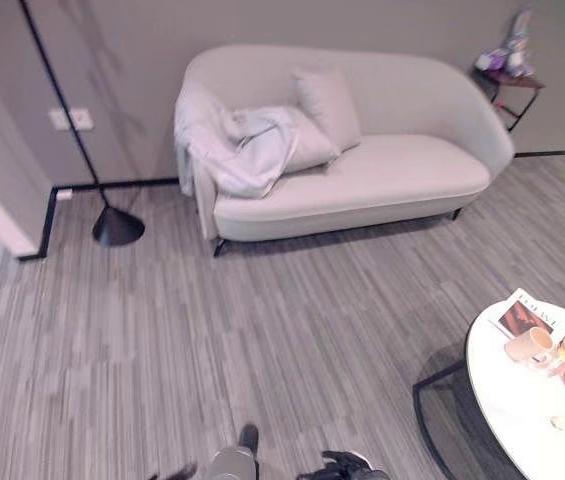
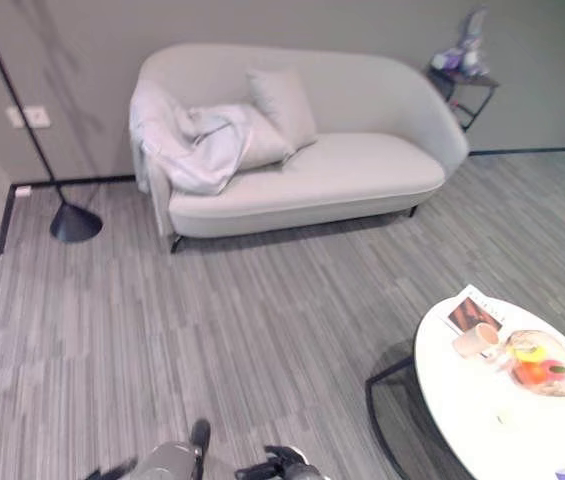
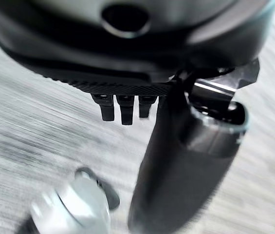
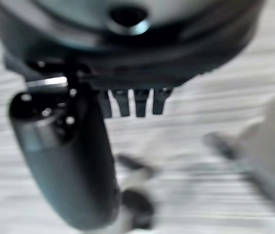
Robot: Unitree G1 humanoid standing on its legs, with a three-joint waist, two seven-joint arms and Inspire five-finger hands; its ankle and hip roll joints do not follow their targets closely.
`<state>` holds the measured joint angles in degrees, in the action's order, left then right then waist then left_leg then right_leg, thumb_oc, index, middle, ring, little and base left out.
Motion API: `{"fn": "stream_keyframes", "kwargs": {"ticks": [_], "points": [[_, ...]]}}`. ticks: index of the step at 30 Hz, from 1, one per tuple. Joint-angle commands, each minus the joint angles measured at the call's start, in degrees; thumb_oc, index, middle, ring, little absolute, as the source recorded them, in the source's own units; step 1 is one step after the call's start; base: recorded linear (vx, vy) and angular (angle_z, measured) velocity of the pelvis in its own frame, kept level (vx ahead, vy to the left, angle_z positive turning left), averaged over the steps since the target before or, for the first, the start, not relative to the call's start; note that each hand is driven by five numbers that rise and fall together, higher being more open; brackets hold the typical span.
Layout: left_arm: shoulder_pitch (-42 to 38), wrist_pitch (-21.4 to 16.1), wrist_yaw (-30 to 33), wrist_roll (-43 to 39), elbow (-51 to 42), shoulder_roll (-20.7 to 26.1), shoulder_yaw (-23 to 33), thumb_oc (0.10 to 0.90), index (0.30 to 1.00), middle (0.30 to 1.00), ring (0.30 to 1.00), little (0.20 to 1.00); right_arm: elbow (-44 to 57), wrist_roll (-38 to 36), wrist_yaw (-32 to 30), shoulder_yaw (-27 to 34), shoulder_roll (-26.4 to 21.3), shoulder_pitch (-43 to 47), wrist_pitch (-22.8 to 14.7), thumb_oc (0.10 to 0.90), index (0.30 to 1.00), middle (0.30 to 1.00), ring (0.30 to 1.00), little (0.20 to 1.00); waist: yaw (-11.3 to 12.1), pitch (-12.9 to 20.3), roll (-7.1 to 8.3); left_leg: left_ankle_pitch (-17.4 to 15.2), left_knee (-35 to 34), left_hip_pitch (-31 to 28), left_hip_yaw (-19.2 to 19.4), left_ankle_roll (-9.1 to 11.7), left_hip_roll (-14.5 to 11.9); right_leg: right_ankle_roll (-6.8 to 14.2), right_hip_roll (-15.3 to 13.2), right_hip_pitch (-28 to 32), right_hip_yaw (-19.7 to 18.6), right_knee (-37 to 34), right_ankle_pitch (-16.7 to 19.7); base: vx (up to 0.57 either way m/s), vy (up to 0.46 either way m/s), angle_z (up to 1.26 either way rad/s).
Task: Hang the clothes on the sofa on the clothes rack.
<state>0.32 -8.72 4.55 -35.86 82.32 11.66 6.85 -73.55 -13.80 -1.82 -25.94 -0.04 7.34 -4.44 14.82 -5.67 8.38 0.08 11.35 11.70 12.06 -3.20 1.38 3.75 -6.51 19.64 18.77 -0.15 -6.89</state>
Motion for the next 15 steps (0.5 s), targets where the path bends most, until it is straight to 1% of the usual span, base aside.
{"fn": "stream_keyframes", "kwargs": {"ticks": [1, 2, 3, 4, 5, 6, 7, 8, 9, 10, 11, 12, 13, 14, 15], "points": [[-2.13, -1.81, 0.78, 1.76, -1.20, -1.47, -4.80, 0.800, 0.900, 0.900, 0.900, 0.900, 0.32, 0.42, -0.66, 2.06, -4.38, 0.17, 0.53, 0.800, 0.900, 0.900, 0.900, 0.900, 1.13, 2.89, -1.85, 13.32, -15.47, 1.36, -0.82, 5.35, -2.76, 0.51, 4.80, -0.13, -1.80, -2.13, -1.86, 0.42, 0.257, -0.05], [-1.95, -2.01, 0.97, 5.27, -1.90, -0.47, -6.13, 0.800, 0.900, 0.900, 0.900, 0.900, -0.33, -1.32, -0.47, 3.75, -4.78, -0.19, 0.11, 0.800, 0.900, 0.900, 0.900, 0.900, 0.63, 4.43, -0.83, 11.56, -16.29, -0.25, 0.49, 4.33, -1.56, 2.43, 2.92, -1.07, -2.02, 1.94, 0.56, 0.42, 0.257, -0.08], [-1.95, -2.01, 0.98, 5.27, -1.91, -0.47, -6.14, 0.800, 0.900, 0.900, 0.900, 0.900, -0.33, -1.32, -0.46, 3.75, -4.78, -0.20, 0.11, 0.800, 0.900, 0.900, 0.900, 0.900, 0.67, 4.45, -0.80, 11.53, -16.29, -0.25, 0.54, 4.31, -1.54, 2.46, 2.88, -1.11, -2.06, 1.98, 0.54, 0.51, 0.369, -0.10], [-2.62, -2.05, 0.99, 8.07, -2.81, 0.78, -7.89, 0.800, 0.900, 0.900, 0.900, 0.900, -0.81, -3.35, -0.70, 5.91, -5.37, 0.10, -0.37, 0.800, 0.900, 0.900, 0.900, 0.900, 0.14, 4.46, -0.29, 9.05, -16.35, -2.15, 1.45, 2.89, -0.48, 4.91, 0.21, -4.38, -1.39, 11.43, 3.82, 0.24, 0.190, -0.16], [-2.63, -2.04, 0.99, 8.07, -2.81, 0.79, -7.90, 0.800, 0.900, 0.900, 0.900, 0.900, -0.81, -3.35, -0.70, 5.92, -5.36, 0.11, -0.37, 0.800, 0.900, 0.900, 0.900, 0.900, 0.20, 4.48, -0.24, 9.03, -16.35, -2.12, 1.51, 2.86, -0.44, 4.94, 0.13, -4.49, -1.45, 11.57, 3.74, 0.53, 0.485, -0.12], [-4.29, -1.55, 1.61, 12.39, -3.45, 1.94, -11.03, 0.800, 0.900, 0.900, 0.900, 0.900, -0.02, -5.22, -1.88, 8.71, -6.40, 1.64, -0.55, 0.800, 0.900, 0.900, 0.900, 0.900, -2.35, 2.91, -0.94, 3.90, -16.36, -7.97, 1.59, 0.19, 1.34, 8.88, -4.79, -11.60, 0.11, 30.51, 13.37, 0.40, 0.386, -0.09], [-5.18, -1.38, 1.94, 13.20, -3.65, 2.21, -12.35, 0.800, 0.900, 0.900, 0.900, 0.900, 1.20, -5.38, -2.53, 9.46, -6.77, 2.31, -0.55, 0.800, 0.900, 0.900, 0.900, 0.900, -3.57, 1.85, -1.46, 2.52, -16.36, -9.98, 1.27, -0.52, 1.67, 9.56, -7.08, -13.51, 1.36, 35.77, 16.62, 0.39, 0.385, 0.22], [-5.22, -1.38, 1.94, 13.20, -3.64, 2.17, -12.35, 0.800, 0.900, 0.900, 0.900, 0.900, 1.20, -5.38, -2.54, 9.47, -6.80, 2.33, -0.53, 0.800, 0.900, 0.900, 0.900, 0.900, -3.55, 1.95, -1.65, 2.59, -16.36, -9.86, 1.27, -0.49, 1.45, 9.50, -6.84, -13.56, 1.39, 35.54, 16.83, 0.35, 0.201, 0.56], [-5.53, -1.29, 1.78, 13.06, -5.28, 2.43, -13.31, 0.800, 0.900, 0.900, 0.900, 0.900, 4.49, -4.27, -4.45, 10.20, -7.63, 2.73, -0.62, 0.800, 0.900, 0.900, 0.900, 0.900, -5.38, 0.71, -3.04, 0.16, -16.36, -13.01, 0.50, -0.89, 0.96, 8.38, -10.32, -17.37, 4.59, 42.70, 14.20, 0.55, 0.064, 0.76], [-5.36, -1.99, 1.88, 13.10, -9.13, 2.12, -14.74, 0.800, 0.900, 0.900, 0.900, 0.900, 14.32, -0.48, -7.16, 10.84, -11.03, 2.94, -0.50, 0.800, 0.900, 0.900, 0.900, 0.900, -7.80, -1.08, -4.62, -1.83, -16.36, -16.14, -1.64, 0.54, 0.30, 5.58, -9.77, -21.90, 6.82, 32.79, 8.49, 0.86, -0.152, 0.54], [-4.16, -1.66, 1.39, 13.43, -8.57, 0.86, -14.93, 0.800, 0.900, 0.900, 0.900, 0.900, 22.68, 5.50, -10.44, 12.05, -15.06, 4.91, 1.17, 0.800, 0.900, 0.900, 0.900, 0.900, -8.70, -1.99, -5.29, -4.38, -16.36, -18.40, -2.40, 2.65, -0.76, 5.35, -11.48, -24.49, 7.26, 13.76, 9.66, 0.90, -0.431, 0.33], [-3.80, -1.54, 1.60, 13.36, -7.63, 0.47, -13.52, 0.800, 0.900, 0.900, 0.900, 0.900, 30.31, 10.98, -10.78, 12.33, -17.01, 4.17, 2.85, 0.800, 0.900, 0.900, 0.900, 0.900, -9.62, -2.41, -4.82, -6.32, -16.36, -20.65, -4.24, 4.12, -1.38, 7.02, -12.21, -25.64, 2.62, 1.61, 14.55, 0.79, -0.466, 0.23], [-4.00, -1.49, 1.66, 13.61, -7.15, 0.38, -12.68, 0.800, 0.900, 0.900, 0.900, 0.900, 34.03, 13.08, -10.55, 12.98, -18.10, 3.10, 3.47, 0.800, 0.900, 0.900, 0.900, 0.900, -10.43, -2.61, -4.63, -7.74, -16.36, -22.35, -5.62, 4.69, -1.95, 8.24, -12.60, -26.85, -1.55, -2.70, 17.24, 0.48, -0.250, 0.51], [-4.01, -1.50, 1.67, 13.62, -7.14, 0.38, -12.69, 0.800, 0.900, 0.900, 0.900, 0.900, 34.17, 13.11, -10.53, 13.02, -18.11, 3.03, 3.57, 0.800, 0.900, 0.900, 0.900, 0.900, -10.39, -2.58, -4.56, -7.66, -16.36, -22.28, -5.58, 4.66, -1.85, 8.24, -12.66, -26.85, -1.59, -2.92, 17.46, 0.52, -0.221, 1.01], [-4.10, -1.58, 2.09, 13.84, -6.21, 0.47, -11.06, 0.800, 0.900, 0.900, 0.900, 0.900, 40.24, 16.10, -9.74, 13.52, -19.95, 0.95, 3.72, 0.800, 0.900, 0.900, 0.900, 0.900, -11.62, -2.36, -3.67, -9.44, -16.36, -25.03, -7.39, 5.43, -2.64, 9.80, -13.29, -29.10, -7.34, -4.11, 20.80, 0.48, -0.205, 1.06]]}}
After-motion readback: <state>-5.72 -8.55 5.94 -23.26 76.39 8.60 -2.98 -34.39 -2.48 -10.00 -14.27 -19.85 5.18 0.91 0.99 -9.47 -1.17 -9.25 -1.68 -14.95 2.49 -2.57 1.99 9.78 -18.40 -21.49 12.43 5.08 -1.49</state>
